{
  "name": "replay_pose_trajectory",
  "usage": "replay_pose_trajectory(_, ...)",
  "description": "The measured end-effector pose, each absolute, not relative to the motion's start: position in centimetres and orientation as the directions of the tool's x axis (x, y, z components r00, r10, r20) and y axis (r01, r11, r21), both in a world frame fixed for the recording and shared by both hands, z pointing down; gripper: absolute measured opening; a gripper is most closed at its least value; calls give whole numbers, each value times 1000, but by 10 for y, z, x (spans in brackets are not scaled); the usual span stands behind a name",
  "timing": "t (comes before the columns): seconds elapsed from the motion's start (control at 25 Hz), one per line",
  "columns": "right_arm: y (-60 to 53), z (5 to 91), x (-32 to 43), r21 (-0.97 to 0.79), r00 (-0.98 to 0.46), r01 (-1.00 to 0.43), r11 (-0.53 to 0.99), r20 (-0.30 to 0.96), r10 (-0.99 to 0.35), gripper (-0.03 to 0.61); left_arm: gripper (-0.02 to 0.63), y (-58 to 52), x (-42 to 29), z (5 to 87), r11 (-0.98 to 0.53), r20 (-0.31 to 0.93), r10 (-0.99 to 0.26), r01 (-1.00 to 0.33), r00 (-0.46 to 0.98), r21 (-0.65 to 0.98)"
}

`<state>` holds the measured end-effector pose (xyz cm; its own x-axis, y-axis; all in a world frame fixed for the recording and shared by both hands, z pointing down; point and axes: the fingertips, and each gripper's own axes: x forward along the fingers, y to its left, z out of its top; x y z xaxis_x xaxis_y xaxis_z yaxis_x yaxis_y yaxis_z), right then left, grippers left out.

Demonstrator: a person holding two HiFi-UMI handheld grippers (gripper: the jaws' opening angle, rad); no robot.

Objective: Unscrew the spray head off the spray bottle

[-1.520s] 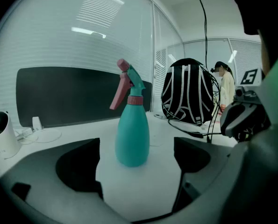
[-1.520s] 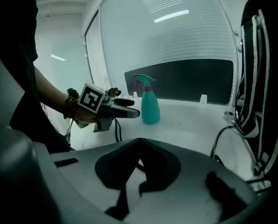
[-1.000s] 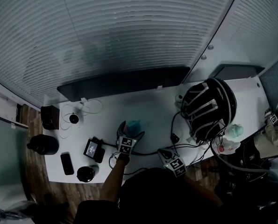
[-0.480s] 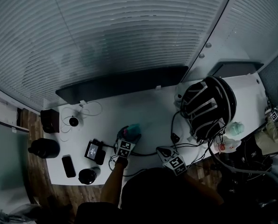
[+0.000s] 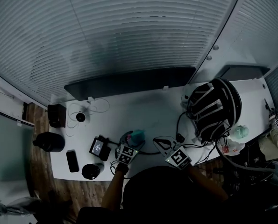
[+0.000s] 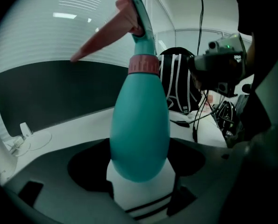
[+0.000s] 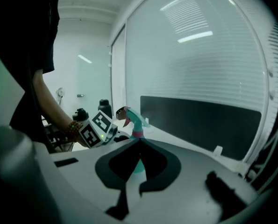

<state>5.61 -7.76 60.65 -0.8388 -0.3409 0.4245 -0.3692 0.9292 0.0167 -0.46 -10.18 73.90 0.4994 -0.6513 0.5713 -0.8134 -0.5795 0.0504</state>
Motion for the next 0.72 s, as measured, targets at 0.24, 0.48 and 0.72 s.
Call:
replay_pose_trajectory(0.24,-71,587,30,203,-779,-79,976,598,-187,70,380,-76,-5,739,-629,651,-594,-778,472,-10)
replay_pose_trajectory(0.48,-53,593,19,222,-673,192,956,739,-37,123,380,-63,-1,730,-677,687,-582,-727,434,-114)
replay_pose_trajectory(0.72,-41,613,11,256,-599,315,914,801,-18,121,380,-58,3,721,-706,712,-574,-685,404,-181)
